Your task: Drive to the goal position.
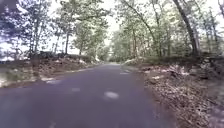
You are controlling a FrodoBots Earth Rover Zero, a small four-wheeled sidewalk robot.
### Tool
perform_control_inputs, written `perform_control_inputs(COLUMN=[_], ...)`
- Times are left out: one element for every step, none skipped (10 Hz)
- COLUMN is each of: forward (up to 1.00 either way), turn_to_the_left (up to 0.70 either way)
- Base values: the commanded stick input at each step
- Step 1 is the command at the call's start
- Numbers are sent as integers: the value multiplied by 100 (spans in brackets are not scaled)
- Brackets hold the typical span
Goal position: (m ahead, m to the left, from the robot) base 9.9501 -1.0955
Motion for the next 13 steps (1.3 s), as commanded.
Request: perform_control_inputs(forward=[70,70,70,70,70,70,70,70,70,70,70,70,70], turn_to_the_left=[0,0,0,0,0,-2,-11,-10,-3,-2,-5,-8,-12])
